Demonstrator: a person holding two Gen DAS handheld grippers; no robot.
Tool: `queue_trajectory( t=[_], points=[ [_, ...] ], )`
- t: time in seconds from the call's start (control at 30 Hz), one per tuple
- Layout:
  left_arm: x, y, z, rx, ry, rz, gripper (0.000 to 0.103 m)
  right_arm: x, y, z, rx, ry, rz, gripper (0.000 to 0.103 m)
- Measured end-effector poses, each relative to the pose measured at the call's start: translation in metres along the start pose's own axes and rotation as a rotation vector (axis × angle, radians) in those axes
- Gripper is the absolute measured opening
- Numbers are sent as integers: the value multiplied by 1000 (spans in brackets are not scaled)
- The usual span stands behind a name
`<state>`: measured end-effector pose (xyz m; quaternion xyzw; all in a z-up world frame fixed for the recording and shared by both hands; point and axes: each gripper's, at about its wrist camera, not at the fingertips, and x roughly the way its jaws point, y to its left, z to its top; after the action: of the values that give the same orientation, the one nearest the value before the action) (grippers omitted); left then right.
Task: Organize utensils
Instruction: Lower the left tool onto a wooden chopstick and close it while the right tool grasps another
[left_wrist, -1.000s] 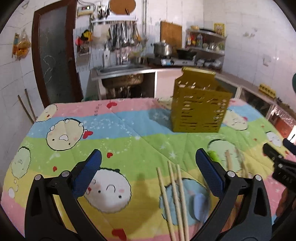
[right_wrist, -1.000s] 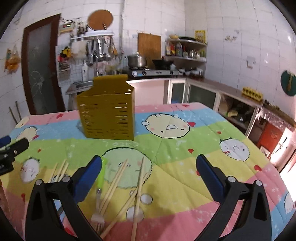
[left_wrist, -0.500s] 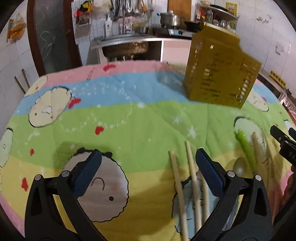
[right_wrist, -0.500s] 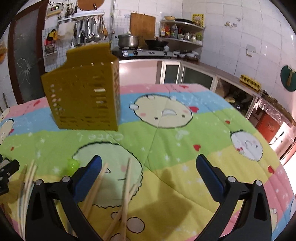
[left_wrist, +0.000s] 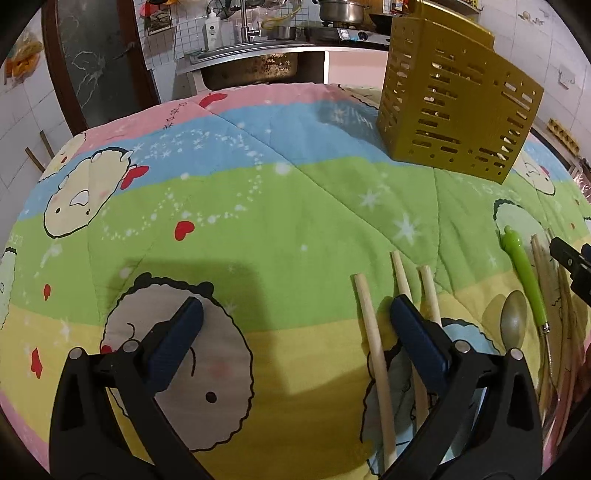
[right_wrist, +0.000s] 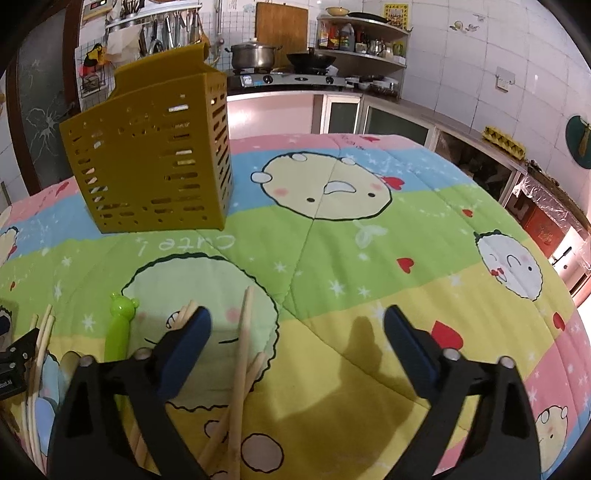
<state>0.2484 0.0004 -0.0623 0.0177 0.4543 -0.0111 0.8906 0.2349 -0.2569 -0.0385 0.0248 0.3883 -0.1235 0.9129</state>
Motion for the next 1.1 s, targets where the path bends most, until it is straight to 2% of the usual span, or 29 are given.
queue_trajectory(
  t=[0.13,0.23,0.7,0.83,0.97,1.03,1.1],
  points=[
    [3,2,2,-8,10,-11,99,5,1,0,-4,28,7,77],
    [3,0,2,0,7,2,99,9,2,0,-7,49,15,74],
    [6,1,6,2,29,-14,99,14,4,2,-27,78,14,73],
    [5,-1,6,-5,27,-5,98,14,5,2,-27,76,29,67],
    [0,-6,4,-5,11,-14,85,12,8,1,-43,70,31,60],
    [-4,-9,1,-4,-2,-17,76,11,9,1,-43,69,39,54],
    [-10,-15,-2,12,-13,-25,61,10,10,1,-43,69,45,49]
  ],
)
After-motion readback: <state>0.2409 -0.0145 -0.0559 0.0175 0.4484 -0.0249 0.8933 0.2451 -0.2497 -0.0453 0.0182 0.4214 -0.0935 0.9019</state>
